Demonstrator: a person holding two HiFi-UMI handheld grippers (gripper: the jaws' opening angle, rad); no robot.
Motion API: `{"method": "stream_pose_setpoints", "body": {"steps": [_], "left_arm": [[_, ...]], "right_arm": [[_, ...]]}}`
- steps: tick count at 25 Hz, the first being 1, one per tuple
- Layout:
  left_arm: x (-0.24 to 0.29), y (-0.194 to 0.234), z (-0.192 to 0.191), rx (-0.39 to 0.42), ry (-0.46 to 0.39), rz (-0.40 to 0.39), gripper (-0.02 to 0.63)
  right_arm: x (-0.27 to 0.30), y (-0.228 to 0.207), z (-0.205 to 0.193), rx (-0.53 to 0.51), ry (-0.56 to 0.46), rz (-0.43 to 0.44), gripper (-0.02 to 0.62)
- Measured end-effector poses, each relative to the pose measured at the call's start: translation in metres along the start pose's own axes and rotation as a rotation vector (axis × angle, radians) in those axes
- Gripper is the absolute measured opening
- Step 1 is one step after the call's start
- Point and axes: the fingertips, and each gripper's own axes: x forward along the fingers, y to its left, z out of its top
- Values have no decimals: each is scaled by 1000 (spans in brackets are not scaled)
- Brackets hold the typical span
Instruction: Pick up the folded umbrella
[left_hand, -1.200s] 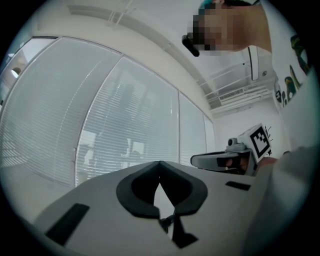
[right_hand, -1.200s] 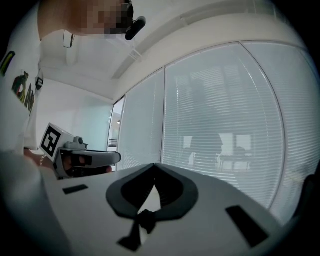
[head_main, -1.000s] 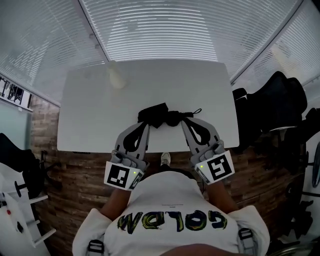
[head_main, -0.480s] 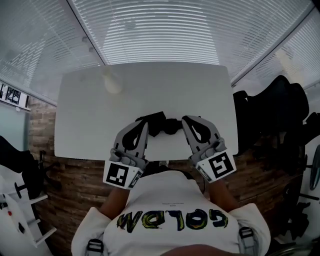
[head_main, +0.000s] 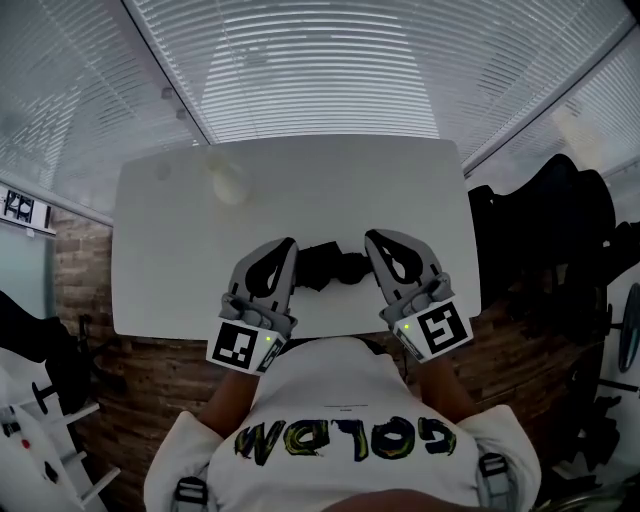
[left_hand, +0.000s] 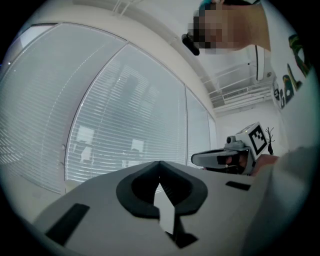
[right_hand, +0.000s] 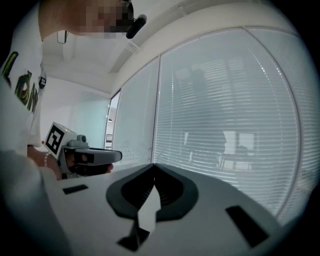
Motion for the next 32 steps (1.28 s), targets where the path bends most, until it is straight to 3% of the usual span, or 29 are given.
{"method": "stream_pose_setpoints", "body": {"steps": [6,13,26,32], "left_arm": [[-1,13,-4,-13,8,4,10],[-3,21,-18,-26,37,1,10],[-6,35,-34,-33,71,14,9],[-9,40,-35,-28,77,25,10]], "right_arm": [[16,11,-16,-53,59,53,28],[36,24,-61,-114,200,118,123],[61,62,-170,-286,546,363,325],[65,79,-219,-338,681,492,376]]}}
